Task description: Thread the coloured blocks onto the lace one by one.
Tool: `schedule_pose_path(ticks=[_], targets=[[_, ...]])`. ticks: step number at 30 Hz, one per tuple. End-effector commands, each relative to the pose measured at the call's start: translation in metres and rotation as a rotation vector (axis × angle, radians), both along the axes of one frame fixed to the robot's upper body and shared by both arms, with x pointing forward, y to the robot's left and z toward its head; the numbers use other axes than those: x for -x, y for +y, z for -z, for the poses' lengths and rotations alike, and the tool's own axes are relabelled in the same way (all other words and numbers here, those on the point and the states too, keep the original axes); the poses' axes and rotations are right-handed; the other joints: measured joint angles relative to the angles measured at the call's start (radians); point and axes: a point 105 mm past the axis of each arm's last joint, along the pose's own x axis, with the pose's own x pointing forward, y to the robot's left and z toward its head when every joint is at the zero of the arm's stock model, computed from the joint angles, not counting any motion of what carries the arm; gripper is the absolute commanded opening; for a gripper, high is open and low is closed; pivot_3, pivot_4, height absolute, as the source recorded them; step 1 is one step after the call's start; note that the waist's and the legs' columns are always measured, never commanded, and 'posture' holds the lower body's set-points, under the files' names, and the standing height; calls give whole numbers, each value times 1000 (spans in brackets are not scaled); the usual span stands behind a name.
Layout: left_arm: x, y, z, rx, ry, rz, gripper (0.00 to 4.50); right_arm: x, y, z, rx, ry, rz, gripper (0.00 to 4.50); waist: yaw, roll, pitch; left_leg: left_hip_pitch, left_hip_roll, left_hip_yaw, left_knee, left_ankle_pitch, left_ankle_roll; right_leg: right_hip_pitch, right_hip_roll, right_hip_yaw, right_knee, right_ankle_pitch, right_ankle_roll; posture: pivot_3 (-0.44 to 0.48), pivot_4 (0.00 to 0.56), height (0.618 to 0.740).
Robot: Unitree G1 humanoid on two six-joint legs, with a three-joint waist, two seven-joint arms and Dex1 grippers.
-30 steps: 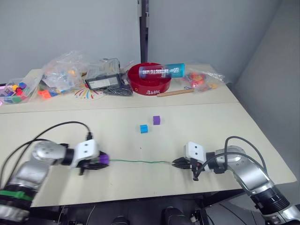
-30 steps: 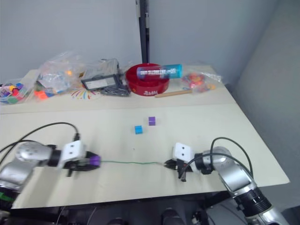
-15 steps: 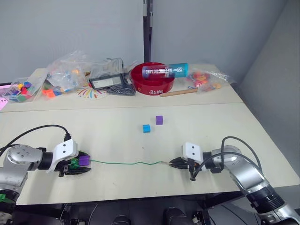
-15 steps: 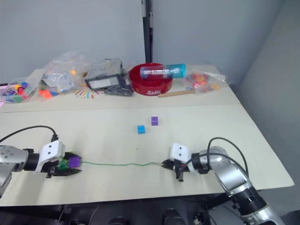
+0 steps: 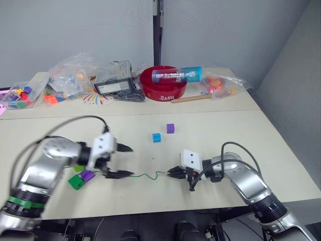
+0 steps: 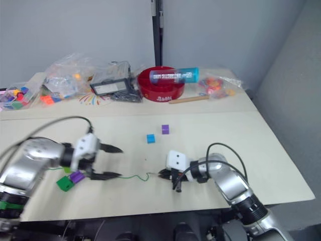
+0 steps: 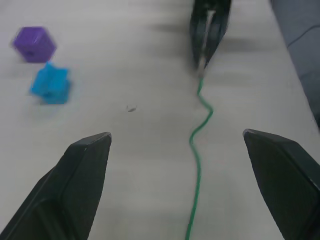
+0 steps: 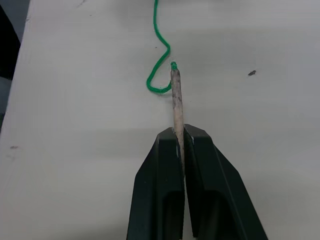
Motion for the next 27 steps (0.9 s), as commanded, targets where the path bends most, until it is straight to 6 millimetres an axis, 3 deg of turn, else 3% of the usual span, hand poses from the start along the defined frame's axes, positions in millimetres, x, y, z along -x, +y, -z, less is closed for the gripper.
schedule_pose_path(ticks=[1, 6, 12, 18, 25, 26, 27], targets=[[-6, -21, 5, 14, -48, 1, 4439, -1, 9, -5, -1, -25, -12, 0, 0, 0, 0, 0, 0, 0, 0, 0, 0, 0, 0, 0, 0, 0, 0, 0, 150, 731], [-13, -46, 16, 45, -69, 28, 4439, 1, 13, -3, 16, -25, -24, 0, 7, 0, 0, 0, -1, 0, 1, 0, 0, 0, 0, 0, 0, 0, 0, 0, 150, 731], [-12, -54, 22, 46, -58, 44, 4439, 3, 11, -2, 27, -25, -27, 0, 5, 0, 0, 0, -1, -1, 1, 0, 0, 0, 0, 0, 0, 0, 0, 0, 150, 731], [-14, -60, 26, 35, -58, 57, 2680, 2, 12, -4, 21, -26, -21, 0, 9, 0, 0, 0, -1, -1, 1, 0, 0, 0, -1, 0, 0, 0, 0, 0, 150, 731], [-14, -61, 27, 31, -55, 56, 299, 2, 12, -5, 21, -27, -21, 0, 9, 0, 0, 0, -1, -1, 1, 0, 0, 0, -1, 0, 0, 0, 0, 0, 150, 731], [-14, -61, 27, 31, -55, 56, 26, 1, 12, -5, 21, -27, -20, 0, 9, 0, 0, 0, -1, -1, 1, 0, 0, 0, -1, 0, 0, 0, 0, 0, 150, 731], [-14, -62, 27, 30, -54, 56, 26, 1, 12, -5, 21, -27, -19, 0, 9, 0, 0, 0, -1, -1, 1, 0, 0, 0, -1, 0, 0, 0, 0, 0, 150, 731]])
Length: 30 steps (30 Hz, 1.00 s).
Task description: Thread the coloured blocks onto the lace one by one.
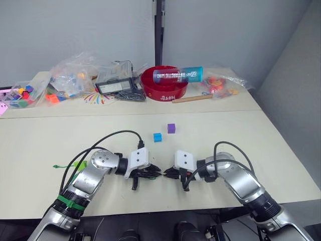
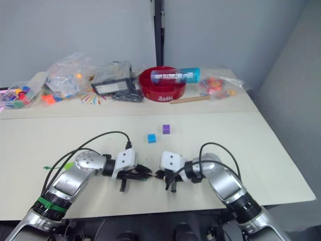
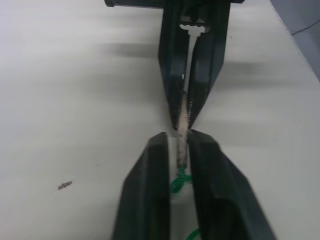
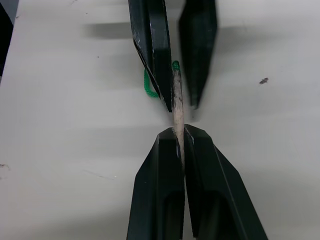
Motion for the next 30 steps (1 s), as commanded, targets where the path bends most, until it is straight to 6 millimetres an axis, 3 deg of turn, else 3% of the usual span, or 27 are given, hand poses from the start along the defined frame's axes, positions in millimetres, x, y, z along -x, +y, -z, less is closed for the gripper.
schedule_pose_path(ticks=[1, 10, 15, 19, 21, 24, 26, 30], targets=[[-3, -2, -9, 19, -30, -4, 26, 2, 5, -9, -18, -25, -27, 0, 0, 0, 0, 0, 0, 0, 0, 0, 0, 0, 0, 0, 0, 0, 0, 0, 150, 731], [-3, -5, -13, 35, -27, 1, 26, -1, 6, -11, -34, -24, -2, 0, 0, 0, 0, 0, 0, 0, 0, 0, 0, 0, 0, 0, 0, 0, 0, 0, 150, 731], [-2, -1, -15, 46, -18, -12, 0, -1, 3, -21, -96, -12, 58, 1713, 1, 0, 0, 0, 0, 0, 0, 0, 0, 0, 0, 0, 0, 0, 0, 0, 150, 731], [-5, 9, -18, 49, -32, -69, 0, -6, -16, -32, -180, -13, 202, 3011, 7, 0, 0, -1, 0, -1, 0, 0, 0, 0, 0, 0, 0, 0, 0, 0, 150, 731], [-6, 15, -19, 52, -40, -107, 0, -15, -26, -44, -312, -7, 336, 3772, 9, 0, 0, 0, 0, 0, 0, 0, 0, 0, 0, 0, 0, 0, 0, 0, 150, 731], [-7, 22, -19, 54, -45, -152, 0, -29, -38, -56, -453, -22, 505, 3772, 9, 0, 0, 0, 0, 0, 0, 0, 0, 0, 0, 0, 0, 0, 0, 0, 150, 731], [-9, 27, -21, 68, -56, -198, 0, -53, -50, -54, -496, -102, 721, 3772, 8, 0, 0, 0, 0, 0, 0, 0, 0, 0, 0, 0, 1, 0, 0, 0, 150, 731], [-7, 30, -22, 77, -56, -232, 0, -85, -36, -43, -533, -184, 973, 3772, 3, 0, 0, 0, 0, 0, 0, 0, 0, 0, 0, 0, 1, 0, 0, 0, 150, 731]])
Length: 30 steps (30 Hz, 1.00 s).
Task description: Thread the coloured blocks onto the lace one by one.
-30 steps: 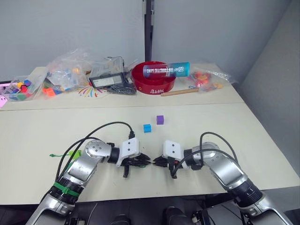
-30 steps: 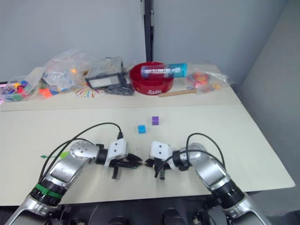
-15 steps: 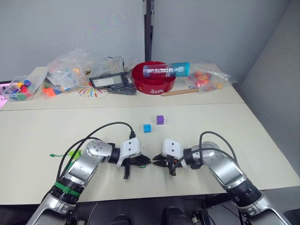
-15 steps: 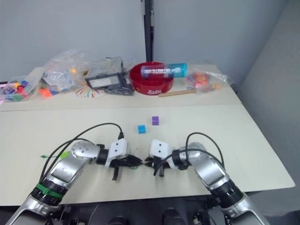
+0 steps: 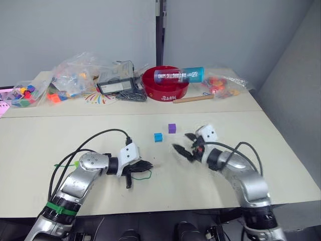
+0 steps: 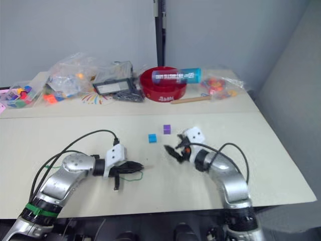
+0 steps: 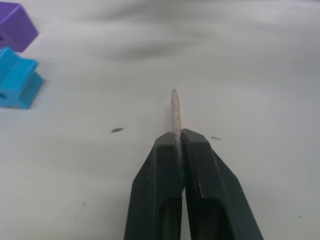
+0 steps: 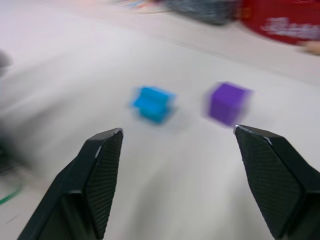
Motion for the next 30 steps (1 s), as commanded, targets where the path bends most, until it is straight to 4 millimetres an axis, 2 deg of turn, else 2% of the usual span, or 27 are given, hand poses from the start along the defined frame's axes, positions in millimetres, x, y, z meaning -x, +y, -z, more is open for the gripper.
schedule_pose_path(ticks=[1, 6, 12, 20, 25, 28, 30], targets=[[2, -1, -13, 22, -39, -7, 0, -21, 9, -4, -14, -63, 183, 3772, -4, 0, 0, 0, 0, 0, 0, 0, 0, 0, 0, 0, 0, 0, 0, 0, 150, 731], [4, -2, -14, 22, -36, -15, 0, -41, 25, -2, -49, -72, 297, 3772, -10, 0, 0, -4, 0, 0, 0, 0, -1, -4, -1, 0, 0, 1, 0, 0, 150, 731], [4, 0, -15, 22, -38, -28, 0, -59, 41, 0, -46, -79, 336, 3772, -16, 0, 0, -10, -1, 0, 0, 1, -1, -10, -2, 0, 1, 4, 1, 0, 150, 731], [6, 4, -10, 22, -37, -44, 0, -75, 50, 13, -35, -53, 375, 3772, -27, 0, 0, -10, -2, 1, 0, 1, -1, -14, -3, 0, 8, 5, 1, 0, 150, 731], [7, 5, -7, 20, -32, -45, 0, -74, 61, 7, -63, -95, 309, 2297, -33, 0, 0, -10, -2, 0, 0, 1, -1, -14, -3, 0, 8, 5, 1, 0, 150, 731], [7, 5, -7, 18, -31, -44, 0, -73, 61, 7, -65, -105, 305, 1213, -38, 0, 0, -10, -2, 0, 0, 1, -1, -14, -3, 0, 9, 5, 1, 0, 150, 731], [7, 5, -6, 18, -30, -44, 0, -72, 59, 4, -76, -119, 304, 1154, -42, 0, 0, -10, -2, 0, 0, 1, -1, -14, -3, 0, 9, 5, 1, 0, 150, 731]])
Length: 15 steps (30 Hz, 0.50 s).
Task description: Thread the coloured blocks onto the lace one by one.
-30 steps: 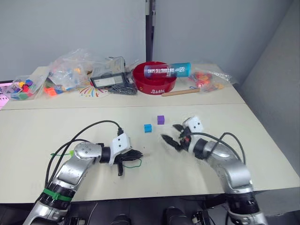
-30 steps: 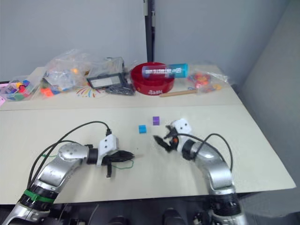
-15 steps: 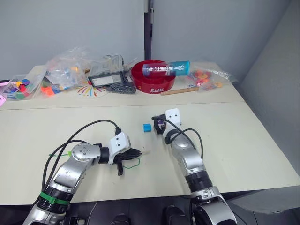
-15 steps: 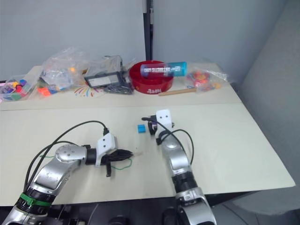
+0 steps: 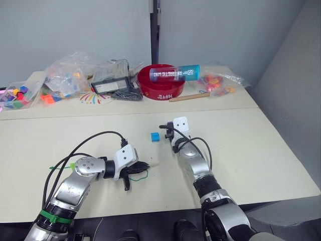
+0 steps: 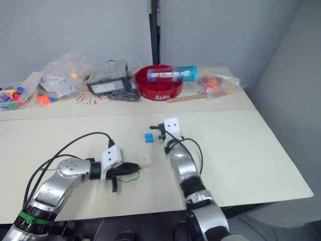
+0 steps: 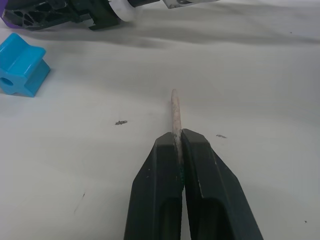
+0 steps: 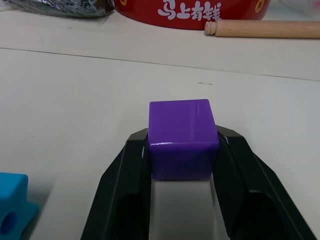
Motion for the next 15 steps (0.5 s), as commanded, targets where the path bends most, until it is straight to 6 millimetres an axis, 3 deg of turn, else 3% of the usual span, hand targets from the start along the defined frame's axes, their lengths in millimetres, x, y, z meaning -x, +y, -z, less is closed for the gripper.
schedule_pose_path(ticks=[1, 4, 9, 12, 15], targets=[[0, 0, -8, 15, -39, 11, 0, 3, 3, -19, -31, -80, -19, 1154, -3, 0, 0, 0, 0, 0, 0, 0, 0, 0, 0, 0, 0, 0, 0, 0, 150, 731], [-1, 1, -8, 14, -41, 11, 0, 18, -1, -25, -19, -120, -50, 1154, -3, 0, 0, 0, 0, 0, 0, 0, 0, 0, 0, 0, 1, 0, 0, 0, 150, 731], [-4, 3, -9, 20, -50, 4, 0, 85, -13, -23, 0, -119, -114, 1154, 10, 1, 0, -2, 0, -1, 0, 0, 0, -1, -1, -1, 1, 0, 0, 0, 150, 731], [-5, 2, -10, 33, -48, 8, 0, 131, -9, -7, 43, -48, -208, 1154, 18, 0, 0, -2, -1, -1, 0, 0, 0, -1, -1, -1, -1, 0, 1, 0, 150, 731], [-5, 2, -9, 25, -42, 16, 0, 150, -15, 14, 23, 88, -205, 1154, 19, 0, 0, -2, 0, 0, 0, 0, 0, -1, 1, 0, -4, -1, 1, 0, 150, 731]])
